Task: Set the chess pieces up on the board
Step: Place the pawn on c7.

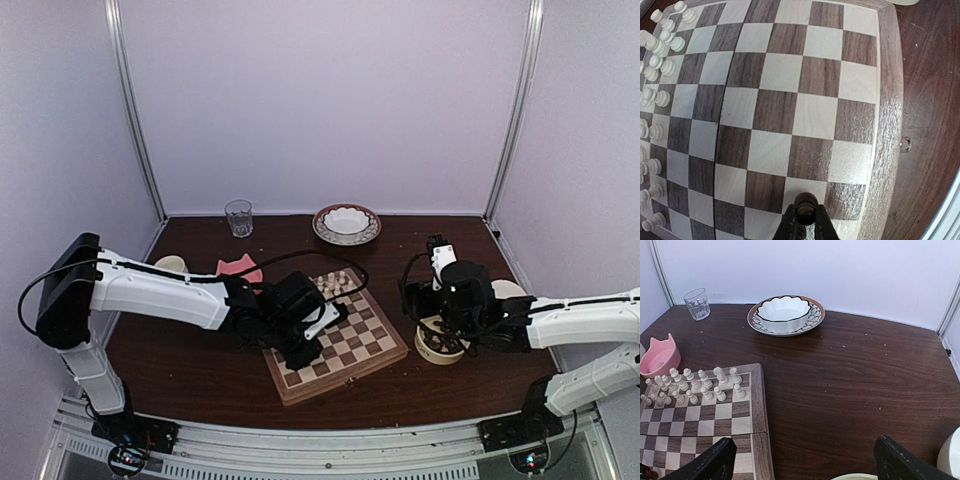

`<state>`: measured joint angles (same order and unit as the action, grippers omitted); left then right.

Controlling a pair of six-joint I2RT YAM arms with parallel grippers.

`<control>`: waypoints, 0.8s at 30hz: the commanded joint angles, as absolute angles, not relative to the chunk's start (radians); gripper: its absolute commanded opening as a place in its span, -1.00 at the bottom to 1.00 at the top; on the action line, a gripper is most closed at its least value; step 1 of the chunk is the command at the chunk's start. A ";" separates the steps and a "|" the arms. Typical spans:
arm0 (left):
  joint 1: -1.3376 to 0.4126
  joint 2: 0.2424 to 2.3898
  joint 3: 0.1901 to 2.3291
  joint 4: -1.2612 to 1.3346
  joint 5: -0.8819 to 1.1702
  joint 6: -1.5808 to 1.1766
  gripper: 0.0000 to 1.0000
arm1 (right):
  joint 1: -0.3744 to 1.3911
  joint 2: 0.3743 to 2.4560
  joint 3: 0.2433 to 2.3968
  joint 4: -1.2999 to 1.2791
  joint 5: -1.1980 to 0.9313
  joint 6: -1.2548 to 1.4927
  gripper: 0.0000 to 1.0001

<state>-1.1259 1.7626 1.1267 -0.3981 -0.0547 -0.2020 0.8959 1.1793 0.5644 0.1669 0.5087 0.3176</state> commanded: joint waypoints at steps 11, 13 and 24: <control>-1.130 1.799 1.170 -0.417 -0.071 -0.186 -0.82 | 0.889 1.157 0.553 0.161 0.499 0.305 0.98; -1.131 1.799 1.170 -0.417 -0.071 -0.186 -0.66 | 0.888 1.155 0.553 0.161 0.498 0.304 0.98; -1.132 1.743 1.177 -0.401 -0.062 -0.198 0.09 | 0.888 1.161 0.552 0.169 0.481 0.302 0.97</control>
